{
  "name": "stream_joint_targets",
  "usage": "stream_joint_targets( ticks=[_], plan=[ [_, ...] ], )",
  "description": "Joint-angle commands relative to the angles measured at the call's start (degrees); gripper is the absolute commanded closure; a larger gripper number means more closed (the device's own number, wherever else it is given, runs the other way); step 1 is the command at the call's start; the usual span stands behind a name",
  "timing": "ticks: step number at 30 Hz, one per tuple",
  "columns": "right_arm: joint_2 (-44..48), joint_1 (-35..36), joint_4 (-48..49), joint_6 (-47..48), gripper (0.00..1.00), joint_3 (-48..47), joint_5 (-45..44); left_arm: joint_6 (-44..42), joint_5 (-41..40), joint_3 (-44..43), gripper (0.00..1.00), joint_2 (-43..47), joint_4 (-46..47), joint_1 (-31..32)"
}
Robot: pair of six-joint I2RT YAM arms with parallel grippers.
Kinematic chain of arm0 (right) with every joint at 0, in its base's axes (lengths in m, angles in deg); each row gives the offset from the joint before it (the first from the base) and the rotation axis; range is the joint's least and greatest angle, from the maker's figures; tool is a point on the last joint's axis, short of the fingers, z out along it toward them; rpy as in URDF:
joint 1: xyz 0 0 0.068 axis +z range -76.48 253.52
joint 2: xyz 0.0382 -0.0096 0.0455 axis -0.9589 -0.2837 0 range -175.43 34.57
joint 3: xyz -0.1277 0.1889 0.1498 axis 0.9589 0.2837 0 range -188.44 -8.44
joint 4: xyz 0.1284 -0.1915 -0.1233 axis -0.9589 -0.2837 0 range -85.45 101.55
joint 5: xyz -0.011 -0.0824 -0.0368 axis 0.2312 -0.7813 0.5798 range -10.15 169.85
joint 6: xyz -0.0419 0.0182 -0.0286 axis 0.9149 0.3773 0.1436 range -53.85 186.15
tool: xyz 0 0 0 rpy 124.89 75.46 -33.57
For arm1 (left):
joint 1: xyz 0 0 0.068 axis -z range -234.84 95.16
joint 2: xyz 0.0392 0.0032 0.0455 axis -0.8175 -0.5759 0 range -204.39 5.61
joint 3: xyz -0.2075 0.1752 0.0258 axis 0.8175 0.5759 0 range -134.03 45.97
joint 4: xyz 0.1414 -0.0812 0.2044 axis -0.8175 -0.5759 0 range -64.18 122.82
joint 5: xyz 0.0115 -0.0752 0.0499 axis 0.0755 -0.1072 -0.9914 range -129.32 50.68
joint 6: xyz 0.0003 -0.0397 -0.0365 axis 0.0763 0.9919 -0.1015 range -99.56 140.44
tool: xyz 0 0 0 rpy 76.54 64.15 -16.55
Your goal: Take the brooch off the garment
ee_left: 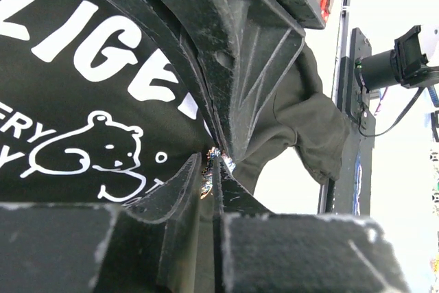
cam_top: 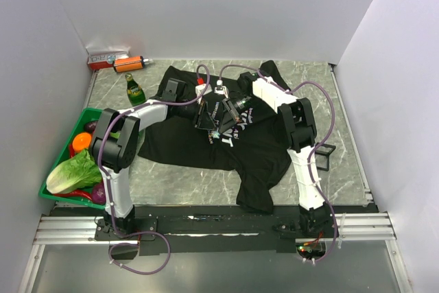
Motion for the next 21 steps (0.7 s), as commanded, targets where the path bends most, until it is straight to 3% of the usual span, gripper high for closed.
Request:
stream_joint_targets(
  ticks=[1, 6, 8, 10, 13, 17, 19, 20, 21],
  plan=[
    [-0.7, -0.5, 1.0, -1.2, 0.99, -0.9, 1.8, -0.9, 1.8, 1.7, 0.87, 2.5, -1.7, 0.7],
    [-1.1, -0.6, 1.5, -1.8, 0.99, -1.5, 1.2, -2.2, 1.6, 1.9, 0.86, 2.7, -3.9, 0.7],
    [-1.2, -0.5, 1.4, -1.8, 1.0, -1.7, 0.9, -2.3, 1.0, 2.5, 0.76, 3.5, -3.9, 0.7],
    [-1.1, -0.7, 1.4, -1.7, 1.0, -1.8, 0.8, -2.3, 0.7, 2.8, 0.73, 4.1, -3.8, 0.5],
    [-1.4, -0.8, 1.5, -1.8, 1.0, -1.7, 0.8, -2.1, 1.3, 2.9, 0.74, 4.0, -3.7, 0.3],
    [-1.4, -0.8, 1.7, -1.9, 1.0, -1.6, 0.8, -2.7, 2.4, 2.1, 0.82, 3.0, -4.4, 0.1],
    [-1.4, -0.9, 1.5, -1.7, 1.0, -1.8, 0.6, -3.4, 1.4, 1.8, 0.79, 3.0, -4.9, 0.1],
    [-1.4, -0.8, 1.5, -1.7, 1.0, -1.9, 0.4, -3.4, 0.5, 1.9, 0.69, 3.3, -4.7, -0.1],
    [-1.4, -1.0, 1.6, -1.8, 1.0, -1.9, 0.1, -2.6, 0.1, 2.2, 0.65, 3.7, -3.3, -0.4]
  ],
)
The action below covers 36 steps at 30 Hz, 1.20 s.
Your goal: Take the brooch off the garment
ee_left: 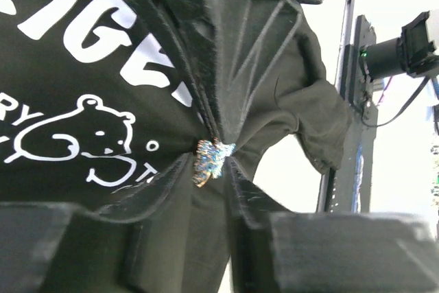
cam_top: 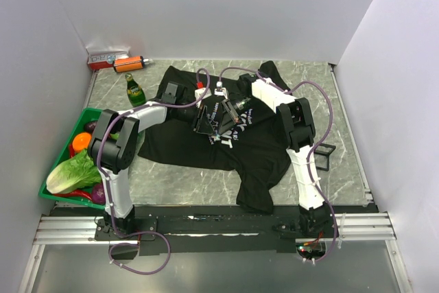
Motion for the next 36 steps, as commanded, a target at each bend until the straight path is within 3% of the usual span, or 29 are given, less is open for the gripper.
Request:
stream_joint_targets(
  ticks=[1, 3, 6, 10, 14, 23, 33, 36],
  plan=[
    [0.0, -1.1, 1.4, 0.0, 1.0, -1.9, -0.7, 0.4, 0.6, 1.1, 0.63, 3.7, -0.2, -0.7],
    [0.0, -1.2, 1.7, -0.2, 1.0, -1.7, -0.8, 2.5, 0.1, 2.5, 0.54, 5.2, 2.2, -1.9],
    [0.1, -1.4, 1.9, -0.7, 1.0, -1.4, -1.3, 6.7, -1.1, 6.3, 0.49, 9.3, 8.7, -2.4],
    [0.1, -1.8, 3.5, -3.5, 1.0, -0.5, 0.3, 7.1, 1.0, 6.2, 0.57, 7.1, 6.6, -2.4],
    [-0.1, -1.9, 2.8, -3.2, 1.0, -0.6, 1.5, 11.3, 3.0, 6.8, 0.64, 5.2, 10.3, -2.1],
    [0.1, -2.4, 2.8, -3.6, 1.0, 0.4, 3.3, 13.1, 4.4, 2.4, 0.63, -0.6, 10.7, -0.4],
    [-0.2, -2.4, 3.9, -4.9, 1.0, 0.2, 2.3, 13.2, 6.7, -0.3, 0.82, -2.9, 10.7, 0.0],
    [-0.8, -2.5, 4.2, -5.3, 1.0, 0.0, 2.1, 13.3, 6.9, -0.3, 0.77, -3.2, 10.7, 0.1]
  ],
)
